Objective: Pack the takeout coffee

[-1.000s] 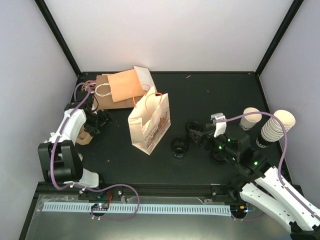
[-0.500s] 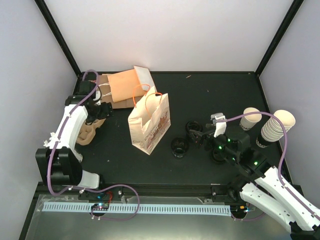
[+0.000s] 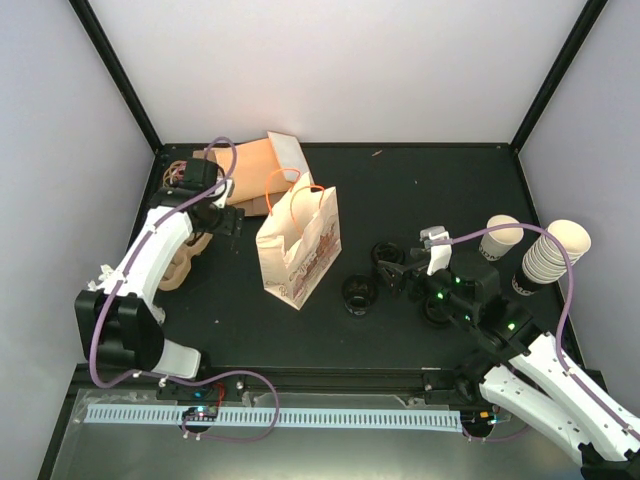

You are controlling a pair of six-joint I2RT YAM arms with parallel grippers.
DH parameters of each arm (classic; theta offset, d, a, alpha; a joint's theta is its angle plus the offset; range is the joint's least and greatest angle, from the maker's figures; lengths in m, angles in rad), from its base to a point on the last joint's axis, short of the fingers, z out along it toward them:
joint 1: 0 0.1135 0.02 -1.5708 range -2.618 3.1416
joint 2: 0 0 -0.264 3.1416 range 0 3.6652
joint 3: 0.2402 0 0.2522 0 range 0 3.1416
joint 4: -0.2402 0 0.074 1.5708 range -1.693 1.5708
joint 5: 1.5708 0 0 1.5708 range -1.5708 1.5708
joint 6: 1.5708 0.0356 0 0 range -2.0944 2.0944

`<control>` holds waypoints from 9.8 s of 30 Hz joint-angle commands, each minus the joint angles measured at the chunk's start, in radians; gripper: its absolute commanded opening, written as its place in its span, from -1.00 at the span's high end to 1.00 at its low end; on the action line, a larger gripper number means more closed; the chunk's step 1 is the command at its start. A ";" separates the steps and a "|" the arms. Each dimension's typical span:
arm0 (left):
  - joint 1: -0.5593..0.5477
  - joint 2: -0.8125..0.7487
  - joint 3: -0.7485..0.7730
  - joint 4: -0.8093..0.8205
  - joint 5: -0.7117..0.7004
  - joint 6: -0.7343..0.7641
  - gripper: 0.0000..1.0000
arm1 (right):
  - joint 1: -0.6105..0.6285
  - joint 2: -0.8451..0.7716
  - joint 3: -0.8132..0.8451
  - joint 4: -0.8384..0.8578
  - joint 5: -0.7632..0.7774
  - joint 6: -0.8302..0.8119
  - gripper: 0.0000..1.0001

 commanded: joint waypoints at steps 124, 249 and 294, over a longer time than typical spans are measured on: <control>-0.037 0.269 0.042 -0.039 0.056 0.141 0.53 | -0.004 0.027 0.047 -0.007 -0.076 0.004 -1.00; -0.140 -0.040 -0.020 -0.054 -0.196 -0.011 0.82 | 0.491 0.750 0.166 0.480 0.418 -0.144 -1.00; 0.168 0.011 -0.119 0.109 0.049 -0.031 -0.22 | 0.514 0.726 0.058 0.569 0.397 -0.092 -1.00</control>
